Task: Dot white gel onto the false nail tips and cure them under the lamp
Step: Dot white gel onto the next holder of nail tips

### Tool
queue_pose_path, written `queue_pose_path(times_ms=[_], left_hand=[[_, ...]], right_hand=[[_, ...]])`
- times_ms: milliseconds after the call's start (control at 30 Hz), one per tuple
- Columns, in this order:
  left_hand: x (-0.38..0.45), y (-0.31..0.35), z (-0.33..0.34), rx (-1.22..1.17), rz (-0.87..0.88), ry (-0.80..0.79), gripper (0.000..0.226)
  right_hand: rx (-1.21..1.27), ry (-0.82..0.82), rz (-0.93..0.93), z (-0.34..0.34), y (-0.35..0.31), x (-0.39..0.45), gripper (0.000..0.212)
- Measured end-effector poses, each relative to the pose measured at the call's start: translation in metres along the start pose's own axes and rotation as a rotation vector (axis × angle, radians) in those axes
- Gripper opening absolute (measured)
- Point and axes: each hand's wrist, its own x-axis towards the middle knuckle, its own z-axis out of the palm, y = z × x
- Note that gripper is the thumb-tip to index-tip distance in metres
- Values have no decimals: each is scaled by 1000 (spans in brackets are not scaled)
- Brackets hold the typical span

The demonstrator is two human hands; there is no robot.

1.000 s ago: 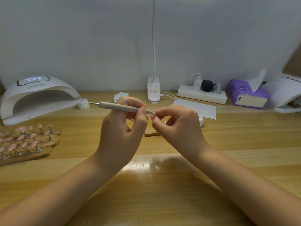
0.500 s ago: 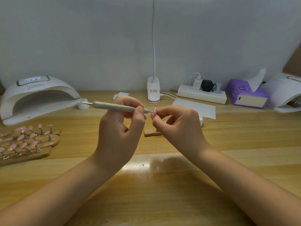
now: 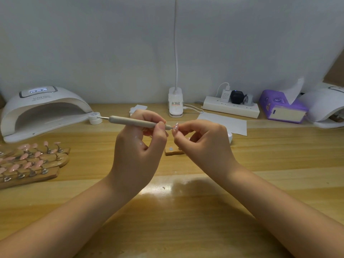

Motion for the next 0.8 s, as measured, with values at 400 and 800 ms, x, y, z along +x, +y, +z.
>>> queue_pose_path(times_ms=[400, 800], left_hand=[[0, -1, 0, 8, 27, 4, 4], [4, -20, -2, -241, -173, 176, 7]], right_hand=[[3, -8, 16, -1, -1, 0, 9], [103, -25, 152, 0, 1, -2, 3]])
